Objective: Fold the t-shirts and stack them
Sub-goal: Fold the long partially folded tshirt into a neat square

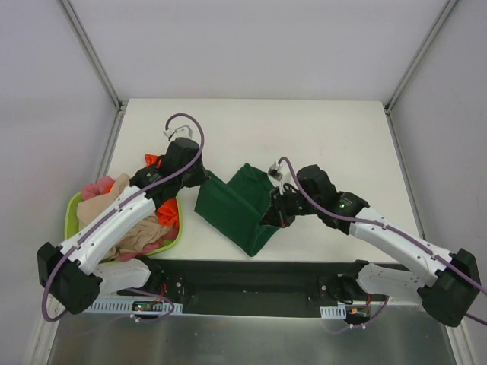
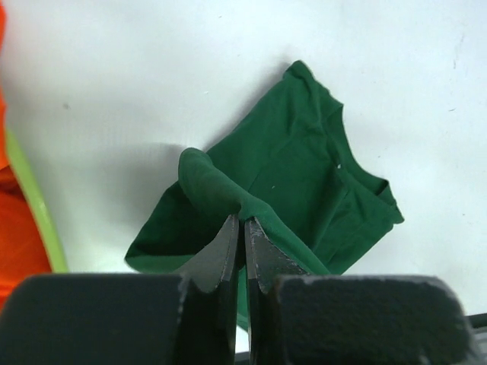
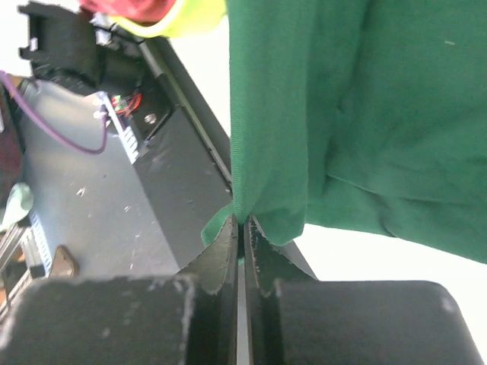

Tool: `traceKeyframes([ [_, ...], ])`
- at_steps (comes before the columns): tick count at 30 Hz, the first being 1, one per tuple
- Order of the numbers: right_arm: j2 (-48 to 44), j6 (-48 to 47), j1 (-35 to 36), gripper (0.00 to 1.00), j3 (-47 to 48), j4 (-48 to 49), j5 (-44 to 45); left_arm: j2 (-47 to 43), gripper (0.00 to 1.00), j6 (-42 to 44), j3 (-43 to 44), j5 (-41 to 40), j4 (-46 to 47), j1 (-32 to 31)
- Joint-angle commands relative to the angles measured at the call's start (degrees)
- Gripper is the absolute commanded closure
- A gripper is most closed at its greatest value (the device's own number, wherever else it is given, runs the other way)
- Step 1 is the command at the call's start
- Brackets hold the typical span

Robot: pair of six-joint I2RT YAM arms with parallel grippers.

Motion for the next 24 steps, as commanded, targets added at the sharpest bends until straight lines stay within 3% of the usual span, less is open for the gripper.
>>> traceKeyframes([
  [1, -4.1, -0.2, -5.3, 1.0, -2.0, -6.5, 4.8, 5.9, 1.0, 3.3, 5.8, -1.2, 6.6, 0.5],
  [12, -4.8, -2.8, -17.6, 1.0, -2.3, -11.1, 11.2, 25.0, 1.0, 6.5, 19.0, 1.5, 8.9, 0.4],
  [19, 1.4, -3.3, -22.2, 0.99, -1.2, -11.9, 19.9, 36.9, 1.0, 9.1, 27.2, 1.9, 9.1, 0.4],
  [24, 9.4, -6.9, -24.7, 0.99, 0.9, -9.3, 20.5, 42.3, 1.0, 8.5, 30.0, 0.3, 9.1, 0.4],
])
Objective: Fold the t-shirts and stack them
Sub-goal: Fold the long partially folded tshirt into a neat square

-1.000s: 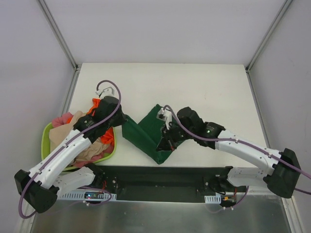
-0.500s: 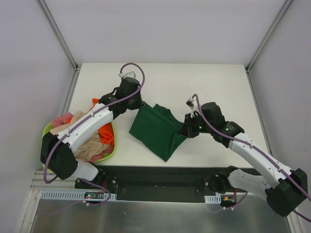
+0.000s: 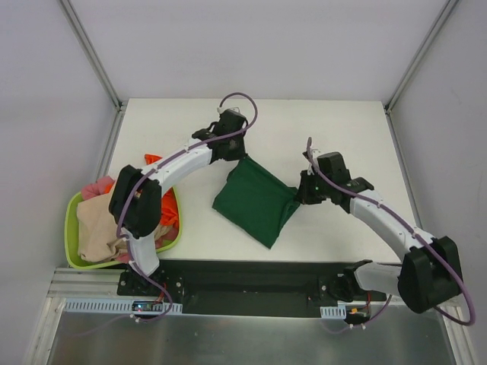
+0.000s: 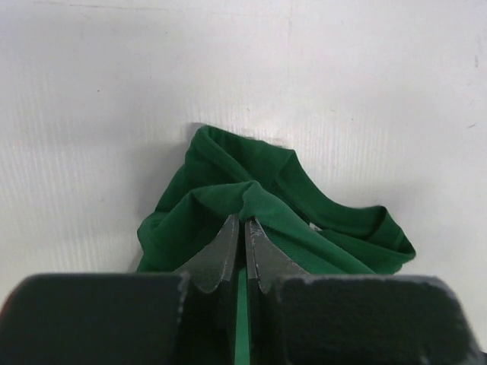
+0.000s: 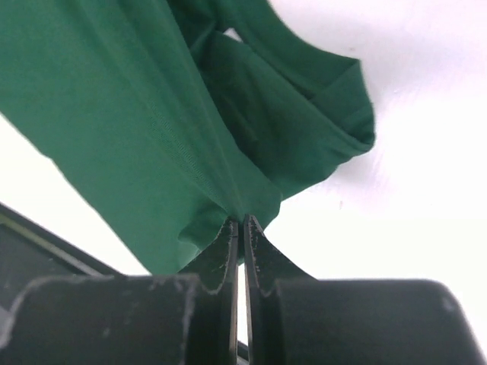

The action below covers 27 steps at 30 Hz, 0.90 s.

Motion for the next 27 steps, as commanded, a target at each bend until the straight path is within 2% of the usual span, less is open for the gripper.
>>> traceKeyframes([
  [1, 6.3, -3.9, -2.6, 1.0, 3.3, -2.8, 4.2, 3.4, 1.0, 2.2, 4.1, -7.5, 1.5, 1.0],
  [9, 13.5, -7.2, -3.7, 1.0, 7.2, 0.1, 5.0, 7.6, 1.0, 2.6, 6.0, -12.7, 0.6, 1.1],
  [17, 10.3, -10.2, -3.7, 1.0, 7.8, 0.9, -3.2, 1.1, 1.0, 1.4, 0.6, -14.1, 0.7, 1.1],
  [23, 10.1, -11.0, -4.4, 1.0, 8.9, 0.8, -2.5, -3.7, 1.0, -0.4, -3.9, -20.2, 0.5, 1.1],
  [27, 12.5, -10.8, -4.7, 1.0, 10.8, 0.1, -2.4, -1.6, 1.0, 0.8, -2.3, -20.8, 0.4, 1.3],
])
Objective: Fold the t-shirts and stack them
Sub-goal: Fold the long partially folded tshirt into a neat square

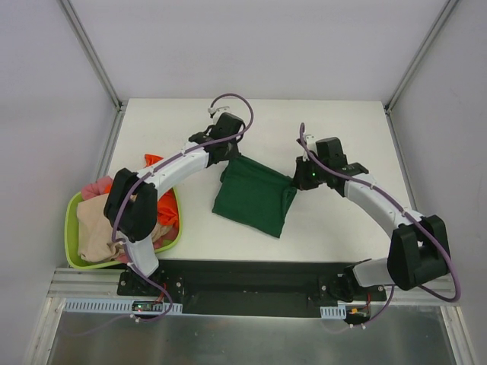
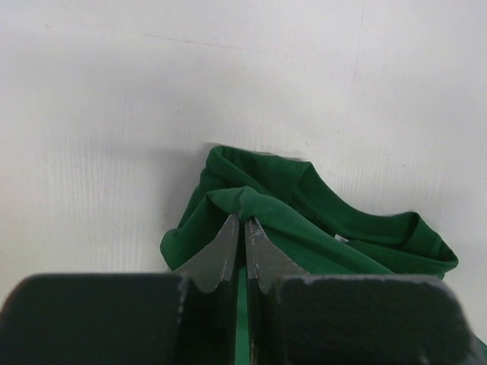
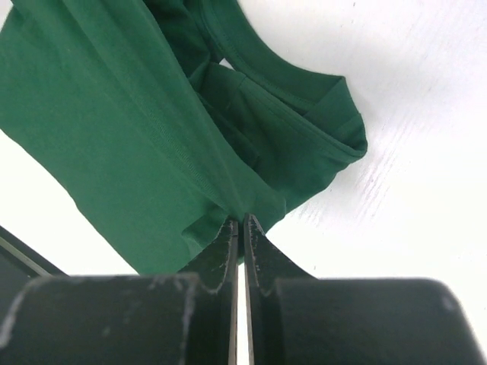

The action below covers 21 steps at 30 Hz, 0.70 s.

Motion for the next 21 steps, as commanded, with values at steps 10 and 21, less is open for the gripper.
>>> traceKeyframes([
  [10, 14.1, -4.0, -1.9, 0.36, 13.5, -4.1, 15.9, 7.1, 0.54, 1.5, 9.7, -9.8, -2.8, 2.9],
  [21, -0.5, 5.7, -1.3, 0.04, 5.0, -3.0, 2.4, -4.9, 0.01, 6.0, -1.0, 11.7, -2.6, 2.9],
])
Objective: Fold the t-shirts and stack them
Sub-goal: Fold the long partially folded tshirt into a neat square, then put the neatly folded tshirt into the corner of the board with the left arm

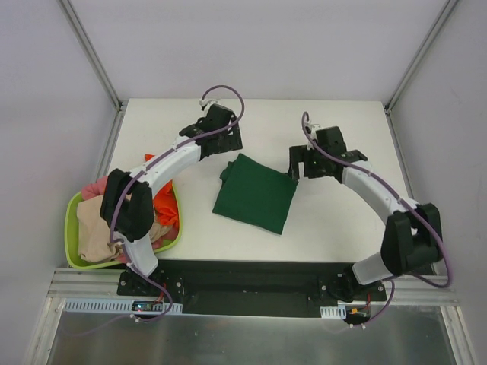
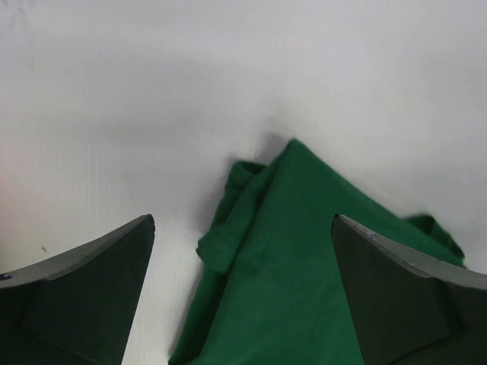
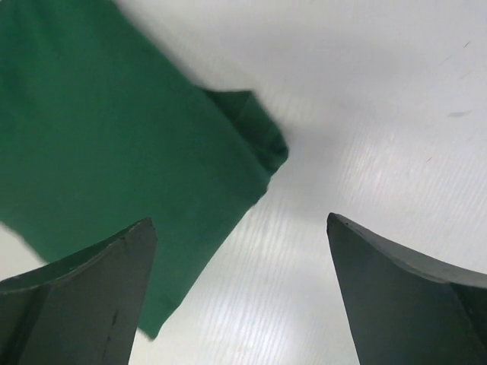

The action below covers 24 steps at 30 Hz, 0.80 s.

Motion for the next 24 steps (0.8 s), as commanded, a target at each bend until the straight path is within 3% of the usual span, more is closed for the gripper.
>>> traceKeyframes([
  [1, -11.3, 7.4, 0.3, 0.04, -8.7, 4.5, -15.3, -6.9, 0.01, 3.6, -7.9, 14.5, -0.3, -0.5],
  [4, -13.9, 16.1, 0.5, 0.04, -16.8, 19.7, -30.0, -8.0, 0.01, 1.9, -15.0, 17.0, 0.7, -0.5],
  [6, -12.1, 20.1, 1.7, 0.04, -19.0, 25.8, -34.0, -8.1, 0.01, 0.5, -18.3, 18.8, 1.2, -0.6],
  [10, -5.6, 20.1, 4.9, 0.04, -15.6, 23.1, -31.3, -9.0, 0.26, -1.7, -24.2, 24.7, 2.2, -0.6],
  [13, -1.9, 20.5, 6.1, 0.04, -14.5, 22.5, -27.7, -11.6, 0.29, -3.6, -30.0, 24.7, 3.2, -1.1],
  [16, 2.2, 21.5, 6.8, 0.04, -14.3, 20.7, -24.0, -13.2, 0.45, -4.9, -34.5, 23.1, 3.8, -1.1],
  [19, 4.8, 22.4, 7.0, 0.04, -14.4, 20.0, -22.5, -13.1, 0.74, -5.3, -37.1, 21.8, 3.8, -1.1],
  [21, 5.3, 22.5, 7.0, 0.04, -14.7, 20.0, -21.6, -13.2, 0.88, -6.1, -38.6, 21.8, 3.8, -1.1],
  [24, 4.2, 22.0, 7.3, 0.04, -14.3, 18.6, -20.5, -14.2, 0.89, -7.1, -40.7, 21.9, 3.8, -1.1],
])
